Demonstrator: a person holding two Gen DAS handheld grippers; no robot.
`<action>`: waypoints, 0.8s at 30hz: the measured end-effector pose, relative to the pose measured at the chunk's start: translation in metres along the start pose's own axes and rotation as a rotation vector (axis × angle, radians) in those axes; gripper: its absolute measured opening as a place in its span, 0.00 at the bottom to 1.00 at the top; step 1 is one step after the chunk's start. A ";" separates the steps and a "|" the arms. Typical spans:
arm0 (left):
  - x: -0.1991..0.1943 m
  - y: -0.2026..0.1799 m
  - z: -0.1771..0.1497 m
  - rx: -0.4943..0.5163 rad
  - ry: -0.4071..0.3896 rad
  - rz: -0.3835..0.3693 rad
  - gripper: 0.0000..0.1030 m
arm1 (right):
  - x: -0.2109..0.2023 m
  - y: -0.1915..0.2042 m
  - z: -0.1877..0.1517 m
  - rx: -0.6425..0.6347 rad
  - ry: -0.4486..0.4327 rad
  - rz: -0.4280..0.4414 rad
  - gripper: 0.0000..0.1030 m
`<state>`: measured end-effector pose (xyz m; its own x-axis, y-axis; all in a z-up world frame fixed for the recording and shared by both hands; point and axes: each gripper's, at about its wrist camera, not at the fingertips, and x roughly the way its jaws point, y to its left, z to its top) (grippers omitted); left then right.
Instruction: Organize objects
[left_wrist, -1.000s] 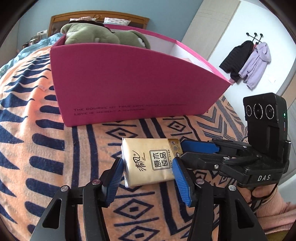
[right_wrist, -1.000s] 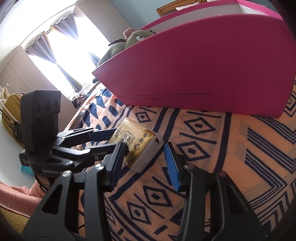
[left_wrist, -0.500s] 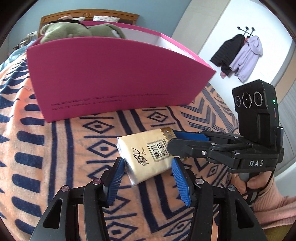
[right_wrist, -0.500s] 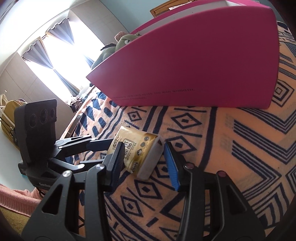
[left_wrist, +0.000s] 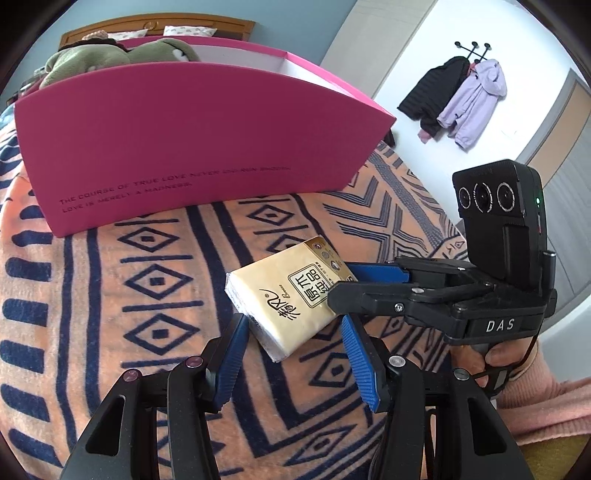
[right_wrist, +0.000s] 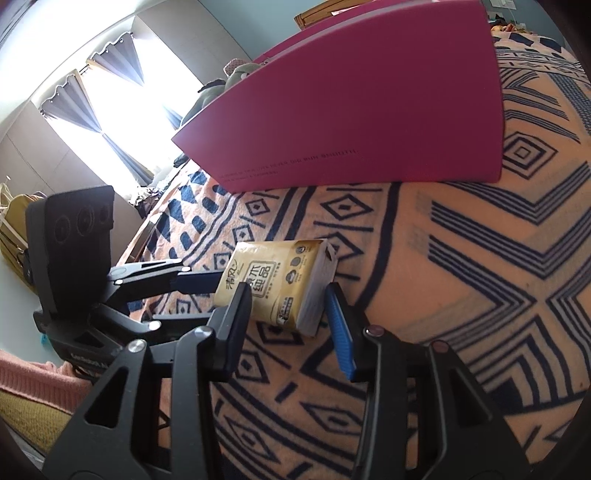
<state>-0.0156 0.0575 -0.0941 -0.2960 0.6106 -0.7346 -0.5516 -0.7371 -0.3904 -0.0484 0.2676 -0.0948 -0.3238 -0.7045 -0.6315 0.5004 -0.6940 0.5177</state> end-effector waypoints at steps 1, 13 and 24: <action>0.000 0.000 -0.001 -0.002 0.002 -0.003 0.51 | -0.002 0.000 -0.001 -0.003 0.001 -0.004 0.42; -0.005 0.010 -0.002 -0.072 -0.015 0.004 0.51 | -0.013 -0.007 0.000 0.012 -0.037 -0.022 0.42; 0.002 0.008 0.001 -0.081 0.003 -0.002 0.41 | -0.001 -0.005 0.009 0.009 -0.037 -0.008 0.42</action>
<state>-0.0211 0.0530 -0.0983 -0.2926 0.6117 -0.7350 -0.4870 -0.7568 -0.4359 -0.0573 0.2702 -0.0917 -0.3574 -0.7039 -0.6138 0.4901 -0.7008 0.5184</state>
